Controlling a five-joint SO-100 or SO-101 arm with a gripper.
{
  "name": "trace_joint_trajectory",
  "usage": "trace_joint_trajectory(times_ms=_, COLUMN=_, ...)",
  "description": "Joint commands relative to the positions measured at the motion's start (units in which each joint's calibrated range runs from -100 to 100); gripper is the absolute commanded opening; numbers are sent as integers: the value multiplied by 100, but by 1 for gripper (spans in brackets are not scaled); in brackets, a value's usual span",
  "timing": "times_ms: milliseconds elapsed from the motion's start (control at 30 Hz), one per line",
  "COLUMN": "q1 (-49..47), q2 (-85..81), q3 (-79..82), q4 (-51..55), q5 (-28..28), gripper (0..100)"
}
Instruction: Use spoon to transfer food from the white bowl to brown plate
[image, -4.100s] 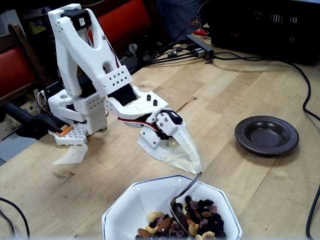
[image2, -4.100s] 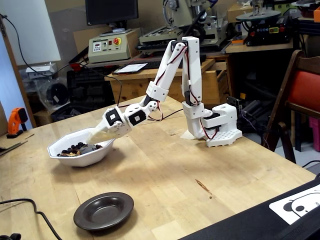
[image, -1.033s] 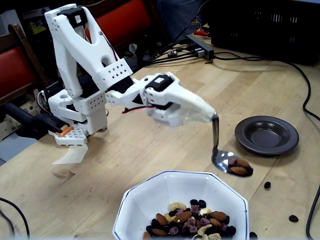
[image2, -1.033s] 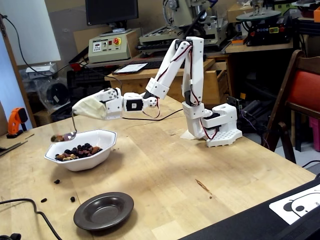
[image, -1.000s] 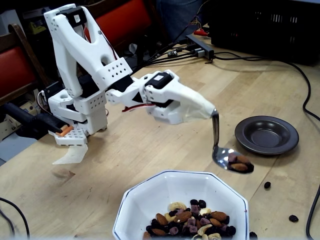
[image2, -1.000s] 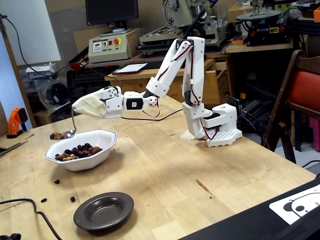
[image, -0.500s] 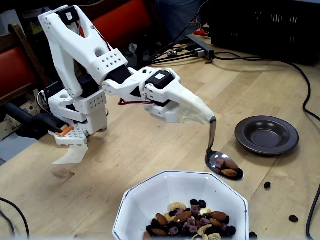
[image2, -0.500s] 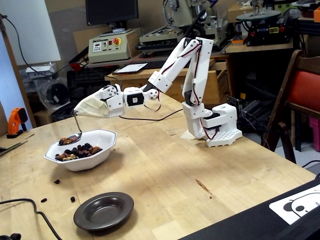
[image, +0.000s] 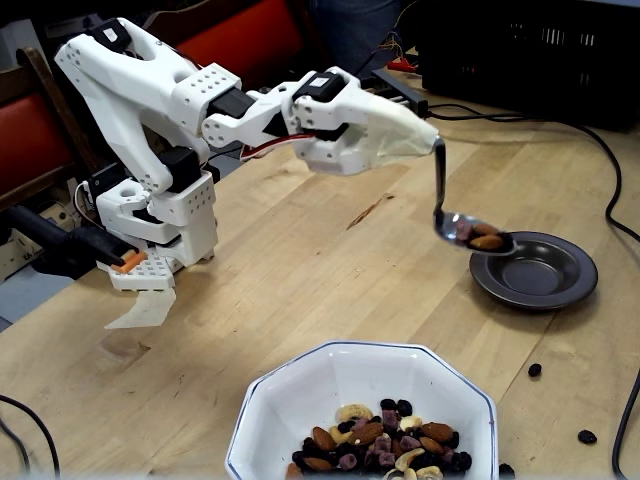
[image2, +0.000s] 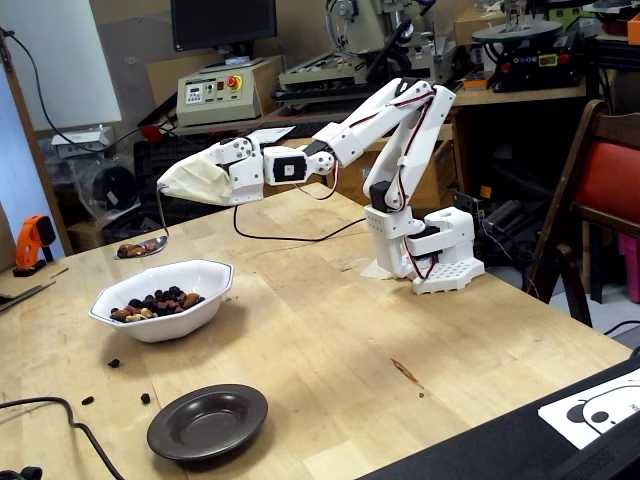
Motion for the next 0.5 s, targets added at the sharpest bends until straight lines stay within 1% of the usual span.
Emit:
trace_joint_trajectory(times_ms=0, q1=-279, q2=-361, q3=-182, q4=187, q5=10, gripper=3)
trace_joint_trajectory(times_ms=467, q1=-1057, q2=-370, q3=-182, q4=242, q5=10, gripper=3)
